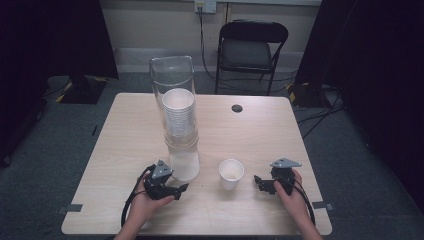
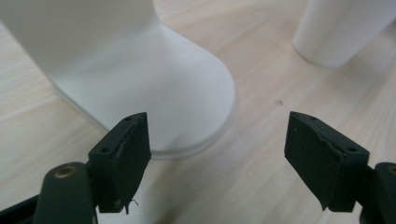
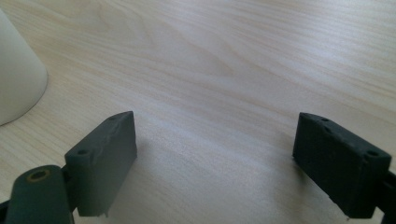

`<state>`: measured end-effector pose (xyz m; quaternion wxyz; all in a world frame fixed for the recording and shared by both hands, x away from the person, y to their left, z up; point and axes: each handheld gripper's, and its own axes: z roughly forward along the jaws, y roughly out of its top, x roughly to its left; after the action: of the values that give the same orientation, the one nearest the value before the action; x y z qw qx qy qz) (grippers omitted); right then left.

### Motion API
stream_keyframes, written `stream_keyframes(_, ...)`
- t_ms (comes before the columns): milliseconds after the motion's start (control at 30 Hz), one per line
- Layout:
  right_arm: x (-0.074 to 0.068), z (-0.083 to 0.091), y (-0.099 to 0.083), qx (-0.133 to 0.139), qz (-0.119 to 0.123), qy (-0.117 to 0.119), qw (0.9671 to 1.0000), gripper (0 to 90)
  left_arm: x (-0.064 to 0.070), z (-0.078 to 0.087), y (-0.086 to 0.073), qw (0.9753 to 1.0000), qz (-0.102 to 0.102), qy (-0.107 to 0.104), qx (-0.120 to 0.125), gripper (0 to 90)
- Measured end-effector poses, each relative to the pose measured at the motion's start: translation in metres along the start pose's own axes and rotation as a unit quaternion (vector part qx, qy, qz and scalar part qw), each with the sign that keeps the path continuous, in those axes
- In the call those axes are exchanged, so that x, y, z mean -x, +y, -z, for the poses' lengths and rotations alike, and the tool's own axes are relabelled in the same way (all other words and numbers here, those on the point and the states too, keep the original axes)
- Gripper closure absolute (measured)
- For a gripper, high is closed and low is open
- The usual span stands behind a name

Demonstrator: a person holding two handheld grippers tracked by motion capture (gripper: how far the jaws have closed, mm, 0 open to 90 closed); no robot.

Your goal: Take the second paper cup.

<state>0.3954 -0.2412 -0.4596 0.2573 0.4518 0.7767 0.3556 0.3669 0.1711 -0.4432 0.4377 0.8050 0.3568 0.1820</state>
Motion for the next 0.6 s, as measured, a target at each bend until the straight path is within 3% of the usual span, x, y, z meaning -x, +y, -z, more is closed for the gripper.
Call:
stream_keyframes(167,0.000,0.000,0.000,0.000,-0.002,0.000,1.0000,13.0,-0.009,0.003,0.010,0.9997,-0.003,0.018,0.013,22.6)
stream_keyframes(300,-0.001,0.000,0.000,0.000,-0.003,-0.002,1.0000,13.0,-0.010,0.003,0.017,0.9993,0.012,0.028,0.024,23.0)
stream_keyframes(400,-0.001,0.000,0.000,0.000,-0.004,-0.004,1.0000,13.0,-0.012,0.003,0.023,0.9990,0.006,0.032,0.030,23.0)
stream_keyframes(467,-0.001,0.000,0.000,0.000,-0.004,-0.004,1.0000,13.0,-0.014,0.004,0.026,0.9984,0.013,0.032,0.046,23.8)
stream_keyframes(600,-0.001,0.000,0.000,0.000,-0.004,-0.004,1.0000,13.0,-0.017,0.005,0.032,0.9971,0.025,0.047,0.053,23.9)
